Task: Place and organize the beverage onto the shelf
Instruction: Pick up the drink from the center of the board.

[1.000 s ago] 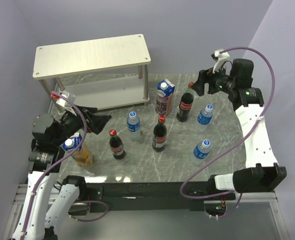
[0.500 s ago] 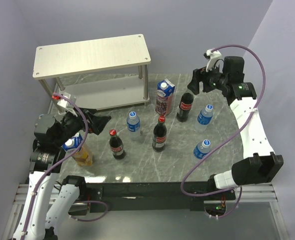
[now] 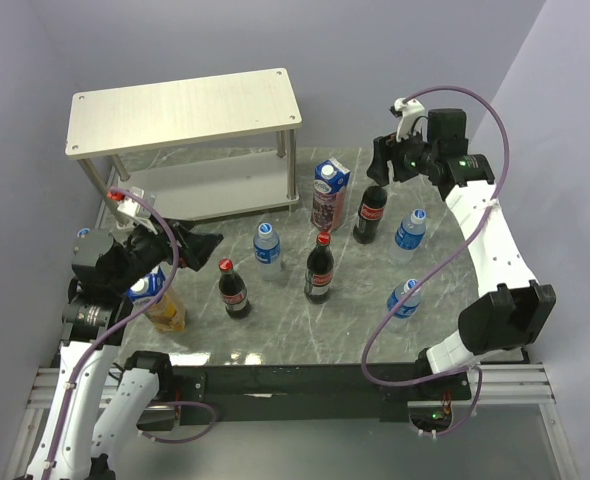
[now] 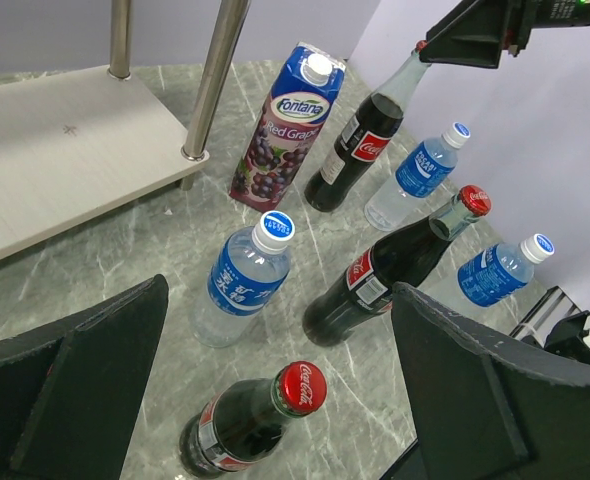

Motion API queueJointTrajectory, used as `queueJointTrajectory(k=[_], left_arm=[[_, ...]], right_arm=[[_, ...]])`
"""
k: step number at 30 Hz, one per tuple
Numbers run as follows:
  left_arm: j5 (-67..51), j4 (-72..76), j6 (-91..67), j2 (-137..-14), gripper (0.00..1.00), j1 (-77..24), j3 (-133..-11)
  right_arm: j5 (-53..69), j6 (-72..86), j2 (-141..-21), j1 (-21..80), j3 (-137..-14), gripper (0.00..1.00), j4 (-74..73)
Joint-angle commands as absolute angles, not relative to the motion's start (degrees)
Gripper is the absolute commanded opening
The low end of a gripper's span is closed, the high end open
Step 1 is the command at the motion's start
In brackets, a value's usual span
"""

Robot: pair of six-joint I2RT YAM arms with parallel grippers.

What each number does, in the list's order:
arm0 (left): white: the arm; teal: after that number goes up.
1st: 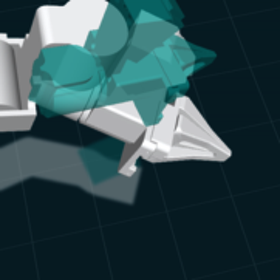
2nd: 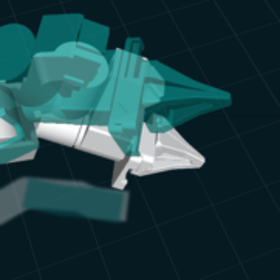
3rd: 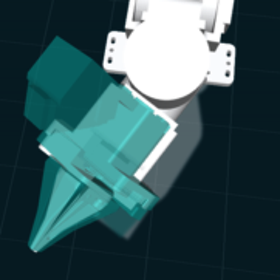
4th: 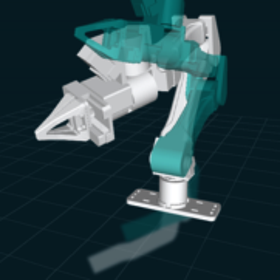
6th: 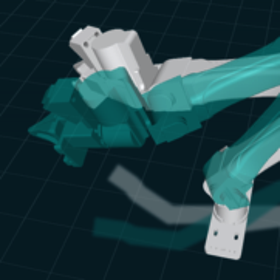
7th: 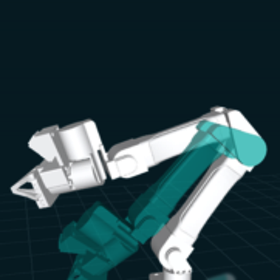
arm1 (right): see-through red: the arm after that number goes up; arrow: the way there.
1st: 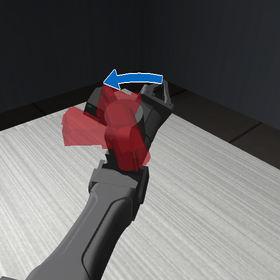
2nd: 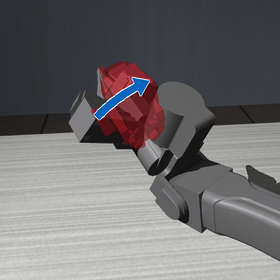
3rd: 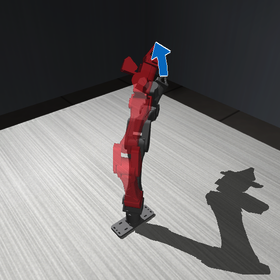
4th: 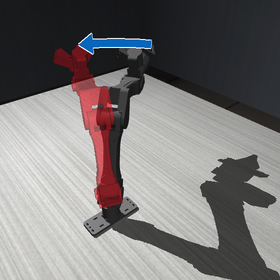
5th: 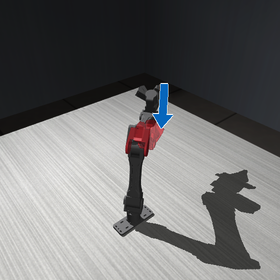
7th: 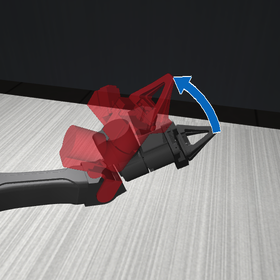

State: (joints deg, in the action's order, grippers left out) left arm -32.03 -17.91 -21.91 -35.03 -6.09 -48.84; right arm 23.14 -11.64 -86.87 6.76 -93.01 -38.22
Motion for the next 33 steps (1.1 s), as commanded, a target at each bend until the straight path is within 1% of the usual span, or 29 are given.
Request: queueJointTrajectory(k=[1, 14, 33], left_arm=[[-32.0, -15.9, -21.2, -34.9, 0.99, -6.2, -48.9], [-31.9, -16.3, -20.7, -35.0, 0.99, -6.2, -49.3], [-31.6, -17.2, -20.7, -33.3, 0.99, -6.2, -49.3]], right_arm=[[22.1, -12.0, -87.7, 7.6, -95.0, 0.77, -36.9], [21.2, -11.9, -89.6, 8.9, -93.5, 0.64, -36.5], [19.8, -11.4, -90.5, 10.3, -93.5, 0.57, -36.8]])
